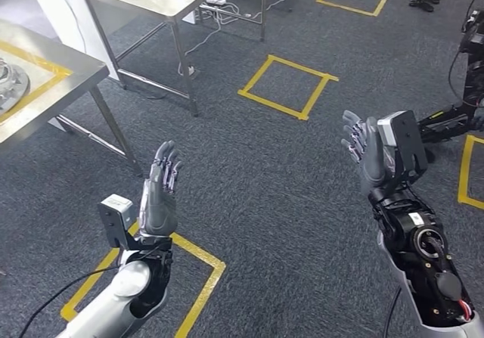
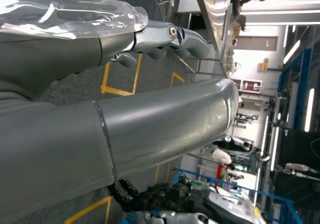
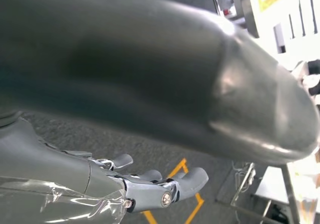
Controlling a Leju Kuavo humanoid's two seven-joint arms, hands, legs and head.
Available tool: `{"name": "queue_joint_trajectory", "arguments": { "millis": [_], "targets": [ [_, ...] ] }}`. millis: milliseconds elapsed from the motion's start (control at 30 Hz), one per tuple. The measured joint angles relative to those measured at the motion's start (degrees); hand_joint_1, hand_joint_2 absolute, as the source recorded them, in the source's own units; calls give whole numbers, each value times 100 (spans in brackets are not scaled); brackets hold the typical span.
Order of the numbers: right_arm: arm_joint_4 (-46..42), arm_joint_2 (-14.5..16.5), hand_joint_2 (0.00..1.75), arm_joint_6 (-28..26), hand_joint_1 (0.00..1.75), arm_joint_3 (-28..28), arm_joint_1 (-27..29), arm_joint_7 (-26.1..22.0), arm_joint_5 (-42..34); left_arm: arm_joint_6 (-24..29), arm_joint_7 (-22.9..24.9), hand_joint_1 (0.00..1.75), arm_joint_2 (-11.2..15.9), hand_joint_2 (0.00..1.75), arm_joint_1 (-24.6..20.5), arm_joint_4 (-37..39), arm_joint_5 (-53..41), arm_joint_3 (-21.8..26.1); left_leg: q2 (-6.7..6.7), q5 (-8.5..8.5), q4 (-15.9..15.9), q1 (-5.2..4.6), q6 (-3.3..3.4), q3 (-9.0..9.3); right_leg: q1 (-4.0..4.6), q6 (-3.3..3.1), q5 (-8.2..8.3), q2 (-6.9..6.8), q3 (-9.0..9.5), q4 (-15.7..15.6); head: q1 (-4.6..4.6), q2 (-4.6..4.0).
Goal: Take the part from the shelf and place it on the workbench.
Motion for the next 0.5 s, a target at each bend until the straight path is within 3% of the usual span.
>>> {"name": "queue_joint_trajectory", "arguments": {
  "millis": [67, 133, 200, 267, 300, 333, 400, 467, 500],
  "targets": [
    [-2, 0, 0, -1, 0, -4, 15, 0, 0, 5, 1, 0, -5, 0, -9, -2, 0, -1, 103, 4, -46, -6, 26, 33, -19, 75, 7, 72, -21, -8, -11, 0],
    [-5, -1, 0, -2, 0, -8, 22, -2, 0, 7, 2, 0, -22, 0, -19, -9, -3, -2, 217, 23, -107, 17, 80, 90, -10, 142, -96, -124, -83, 145, 10, 0],
    [-7, -2, 0, -6, 0, -11, 28, -3, -1, 7, 7, 0, -34, 0, -13, -14, -11, -2, 328, 22, -142, 28, 115, 136, -16, 206, -420, -443, -354, 756, 85, 0],
    [-7, -5, 0, -15, 0, -17, 63, -1, -4, 7, 23, 0, -37, 0, 8, -15, -24, -3, 445, 4, -141, 27, 122, 149, -58, 268, -725, -564, -735, 1525, 147, 0],
    [-8, -8, 0, -19, 0, -23, 89, 1, -12, 7, 33, 0, -42, 0, 16, -15, -33, -4, 506, -8, -139, 31, 113, 157, -80, 295, -742, -587, -828, 1691, 169, 0],
    [-9, -15, 0, -24, 0, -33, 109, 0, -18, 8, 40, 0, -51, 0, 19, -15, -44, -5, 567, -23, -138, 37, 97, 171, -100, 316, -644, -607, -799, 1619, 193, 0],
    [-26, -40, 0, -41, 0, -58, 140, -3, -30, 15, 44, 0, -80, 0, 13, -15, -73, -11, 677, -70, -133, 44, 47, 225, -120, 339, -235, -760, -418, 864, 244, -1],
    [-64, -67, 0, -71, 0, -90, 167, -4, -36, 9, 36, 0, -111, 0, -7, -14, -96, -16, 774, -122, -119, 13, -17, 271, -78, 289, 6, -954, -75, 169, 302, -1],
    [-91, -81, 0, -90, 0, -109, 197, -1, -40, -6, 22, 0, -125, 0, -23, -12, -102, -19, 822, -141, -117, -6, -48, 285, -55, 243, 23, -994, -19, 31, 306, -1]
  ]
}}
